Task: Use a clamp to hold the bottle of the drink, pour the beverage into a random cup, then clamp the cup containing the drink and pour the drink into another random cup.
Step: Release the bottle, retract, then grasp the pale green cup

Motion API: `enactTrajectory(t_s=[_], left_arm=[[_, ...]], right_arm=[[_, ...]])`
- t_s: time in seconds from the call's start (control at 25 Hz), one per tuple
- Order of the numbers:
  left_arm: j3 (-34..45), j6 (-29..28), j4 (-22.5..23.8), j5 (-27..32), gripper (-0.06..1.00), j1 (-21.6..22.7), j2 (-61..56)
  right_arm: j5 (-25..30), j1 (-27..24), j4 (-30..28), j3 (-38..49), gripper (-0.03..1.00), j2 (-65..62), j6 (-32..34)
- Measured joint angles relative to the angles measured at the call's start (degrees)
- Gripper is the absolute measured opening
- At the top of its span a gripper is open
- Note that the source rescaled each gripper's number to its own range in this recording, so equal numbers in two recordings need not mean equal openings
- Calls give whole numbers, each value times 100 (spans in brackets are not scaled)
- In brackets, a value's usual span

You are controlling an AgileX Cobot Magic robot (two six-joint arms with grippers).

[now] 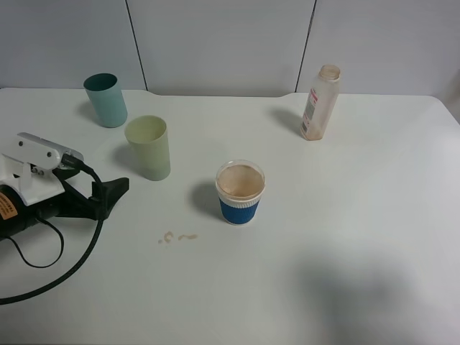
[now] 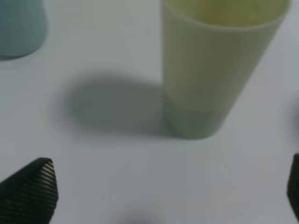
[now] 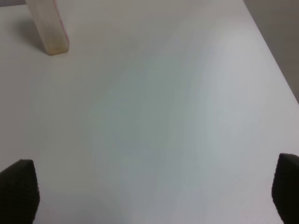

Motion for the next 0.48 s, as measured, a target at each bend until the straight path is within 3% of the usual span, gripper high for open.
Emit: enactTrajectory(t_s=[0.48], left_arm=[[-29,67,60,-155,100,0,541]], right_arm=[[0,0,0,0,100,0,0]])
